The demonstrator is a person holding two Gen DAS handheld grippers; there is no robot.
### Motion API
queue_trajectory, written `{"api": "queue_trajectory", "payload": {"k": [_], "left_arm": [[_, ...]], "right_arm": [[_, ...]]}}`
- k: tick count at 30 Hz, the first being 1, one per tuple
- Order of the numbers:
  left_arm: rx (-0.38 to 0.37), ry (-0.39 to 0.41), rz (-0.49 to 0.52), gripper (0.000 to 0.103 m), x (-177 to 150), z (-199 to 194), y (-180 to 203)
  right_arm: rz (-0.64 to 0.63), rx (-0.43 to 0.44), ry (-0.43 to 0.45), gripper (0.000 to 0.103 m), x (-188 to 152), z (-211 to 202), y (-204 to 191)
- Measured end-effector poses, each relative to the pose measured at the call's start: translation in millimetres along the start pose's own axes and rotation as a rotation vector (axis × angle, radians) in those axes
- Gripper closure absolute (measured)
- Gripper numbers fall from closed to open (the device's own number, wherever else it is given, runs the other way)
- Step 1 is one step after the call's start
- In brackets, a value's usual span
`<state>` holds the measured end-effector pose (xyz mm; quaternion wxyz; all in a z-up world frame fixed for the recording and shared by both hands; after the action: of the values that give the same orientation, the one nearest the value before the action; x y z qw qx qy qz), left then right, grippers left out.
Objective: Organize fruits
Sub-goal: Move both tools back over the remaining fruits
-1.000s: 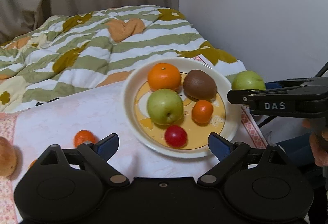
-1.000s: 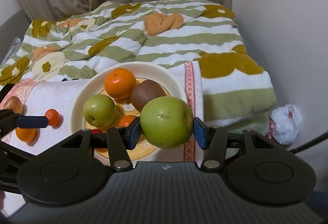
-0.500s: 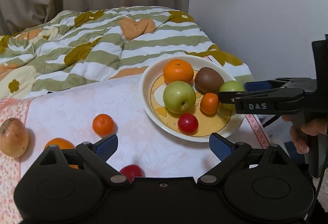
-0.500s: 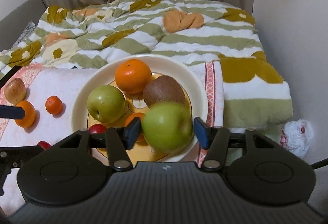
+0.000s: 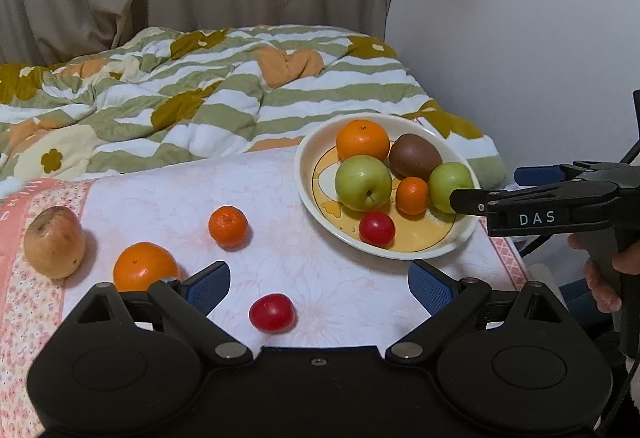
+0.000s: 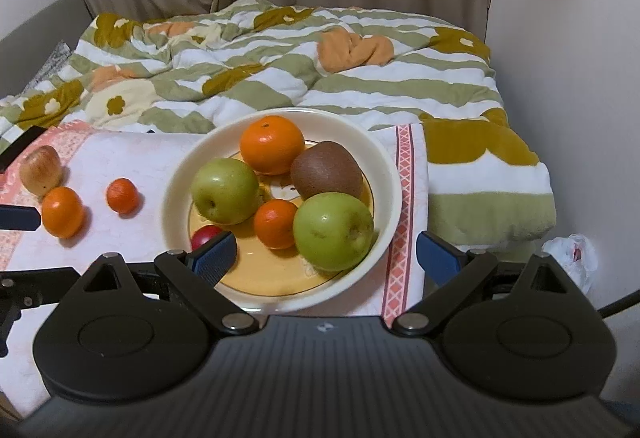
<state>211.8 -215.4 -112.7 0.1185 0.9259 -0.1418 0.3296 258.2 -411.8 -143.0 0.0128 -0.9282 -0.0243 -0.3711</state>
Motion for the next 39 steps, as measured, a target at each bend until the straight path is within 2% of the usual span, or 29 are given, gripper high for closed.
{"api": "queue_trajectory", "payload": {"k": [9, 18, 29, 39], "left_arm": [[0.035, 0.079, -0.024, 0.005, -8, -43, 2], [0.114, 0.145, -0.051, 0.005, -18, -89, -17], [0.221, 0.207, -0.066, 0.005, -20, -131, -93], [0.179, 0.181, -0.030, 0.005, -17, -135, -171]], "right_arm": [[-0.022, 0.000, 0.033, 0.000, 0, -46, -10], [-0.027, 0.016, 0.048, 0.000, 2, -82, -28], [0.000, 0.009, 0.055, 0.000, 4, -106, -74], [0.081, -0.049, 0.047, 0.000, 2, -108, -142]]}}
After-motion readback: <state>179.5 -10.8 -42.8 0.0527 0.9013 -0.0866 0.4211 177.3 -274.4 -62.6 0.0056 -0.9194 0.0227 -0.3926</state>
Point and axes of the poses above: each gripper's, at about its wrist camera, not at the fingertips, and z roughly the way its jaws point, y to its right, x to its top, the point moved 6 cm from there along z, roughly the way its jaws point, and after that the axes turned 5 degrees about -x, right-handed, at the moved point
